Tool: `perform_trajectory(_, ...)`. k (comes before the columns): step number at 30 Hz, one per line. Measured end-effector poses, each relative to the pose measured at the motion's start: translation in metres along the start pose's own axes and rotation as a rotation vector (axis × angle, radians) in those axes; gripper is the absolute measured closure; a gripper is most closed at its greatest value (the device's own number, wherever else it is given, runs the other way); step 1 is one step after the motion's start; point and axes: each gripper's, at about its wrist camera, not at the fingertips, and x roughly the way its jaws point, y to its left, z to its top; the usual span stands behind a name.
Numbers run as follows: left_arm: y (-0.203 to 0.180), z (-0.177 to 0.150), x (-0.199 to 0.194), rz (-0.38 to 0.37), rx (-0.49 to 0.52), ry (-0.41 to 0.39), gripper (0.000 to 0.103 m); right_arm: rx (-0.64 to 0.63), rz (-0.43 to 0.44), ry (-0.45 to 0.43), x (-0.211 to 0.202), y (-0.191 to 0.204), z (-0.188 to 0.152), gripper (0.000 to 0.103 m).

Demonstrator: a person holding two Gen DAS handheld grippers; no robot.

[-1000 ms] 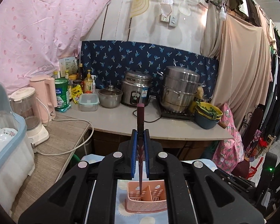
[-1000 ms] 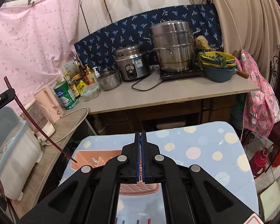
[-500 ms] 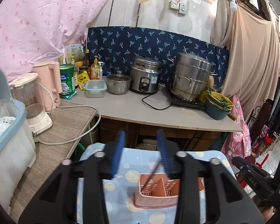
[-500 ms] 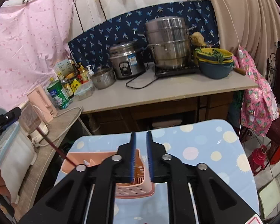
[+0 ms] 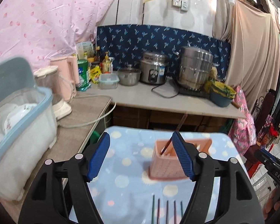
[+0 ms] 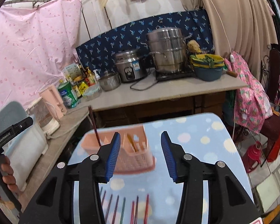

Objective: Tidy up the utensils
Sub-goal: 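Move both open tools back down over the remaining chopsticks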

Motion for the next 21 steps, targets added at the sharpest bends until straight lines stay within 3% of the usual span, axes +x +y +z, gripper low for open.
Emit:
perform_trajectory(12,0.019,-0.132,-0.024,0.045,0.039,0.192,0.038,-0.051,-0.089,0.230,-0.021,-0.007,-0.140,0.059)
perform_trajectory(21,0.022,-0.201,-0.034,0.036,0.032,0.302,0.038,-0.149,-0.108,0.308,-0.022,0.015,-0.215,0.061)
